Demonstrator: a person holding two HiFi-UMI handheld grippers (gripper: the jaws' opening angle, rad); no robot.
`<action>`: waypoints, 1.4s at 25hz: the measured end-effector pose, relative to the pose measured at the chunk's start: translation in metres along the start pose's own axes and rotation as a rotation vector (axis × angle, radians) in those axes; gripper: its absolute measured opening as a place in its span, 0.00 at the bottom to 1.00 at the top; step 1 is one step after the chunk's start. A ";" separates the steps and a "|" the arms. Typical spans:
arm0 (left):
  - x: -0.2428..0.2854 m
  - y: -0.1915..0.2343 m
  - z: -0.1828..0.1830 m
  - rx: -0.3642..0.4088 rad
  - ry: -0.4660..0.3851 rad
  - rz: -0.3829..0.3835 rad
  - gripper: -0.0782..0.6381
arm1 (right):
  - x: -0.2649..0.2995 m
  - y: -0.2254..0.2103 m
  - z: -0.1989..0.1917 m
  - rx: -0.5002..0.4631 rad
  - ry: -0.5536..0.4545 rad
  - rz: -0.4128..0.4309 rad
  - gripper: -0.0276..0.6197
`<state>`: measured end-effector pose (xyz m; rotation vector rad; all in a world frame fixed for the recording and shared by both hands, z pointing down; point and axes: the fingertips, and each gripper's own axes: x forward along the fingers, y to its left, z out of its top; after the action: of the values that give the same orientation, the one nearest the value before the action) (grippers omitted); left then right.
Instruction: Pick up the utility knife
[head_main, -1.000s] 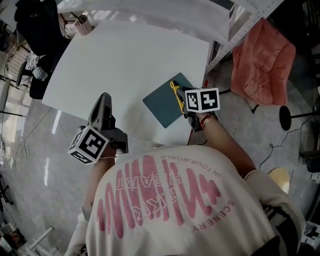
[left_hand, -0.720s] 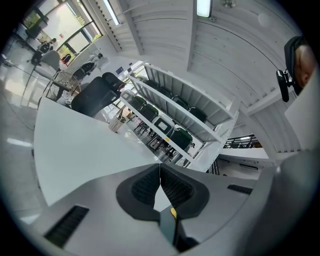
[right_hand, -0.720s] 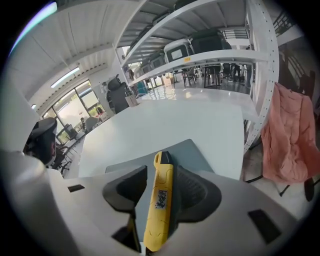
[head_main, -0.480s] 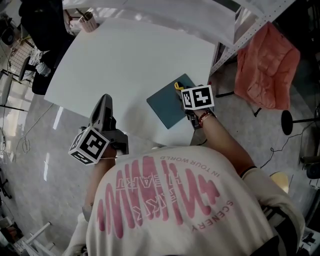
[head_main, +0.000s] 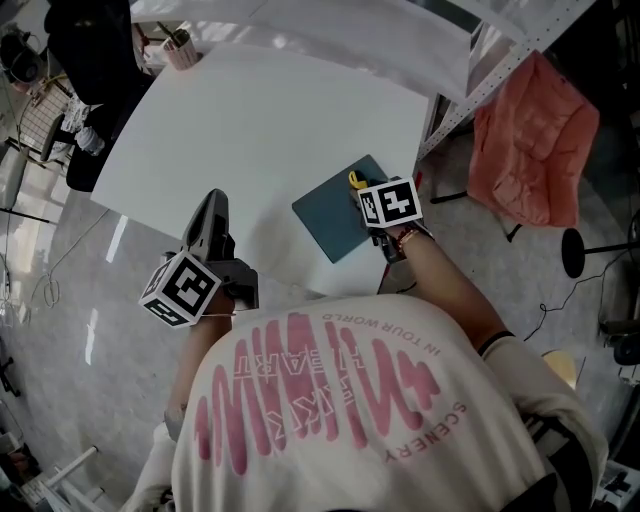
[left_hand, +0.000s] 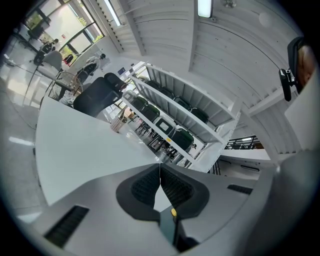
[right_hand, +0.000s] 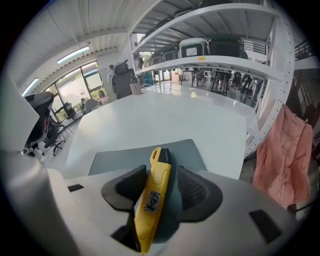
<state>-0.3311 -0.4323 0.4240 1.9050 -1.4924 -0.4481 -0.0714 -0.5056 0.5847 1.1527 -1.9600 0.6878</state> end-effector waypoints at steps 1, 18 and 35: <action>0.001 -0.002 0.000 -0.001 0.000 -0.004 0.14 | 0.000 0.000 0.001 0.001 0.002 -0.001 0.38; 0.001 -0.011 0.007 0.038 -0.014 -0.017 0.14 | -0.005 -0.001 0.002 -0.001 0.002 -0.012 0.29; -0.010 -0.027 0.013 0.062 -0.023 -0.070 0.14 | -0.027 -0.005 -0.019 0.085 -0.008 -0.026 0.26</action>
<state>-0.3229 -0.4230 0.3946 2.0118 -1.4731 -0.4620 -0.0519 -0.4800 0.5740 1.2314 -1.9352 0.7599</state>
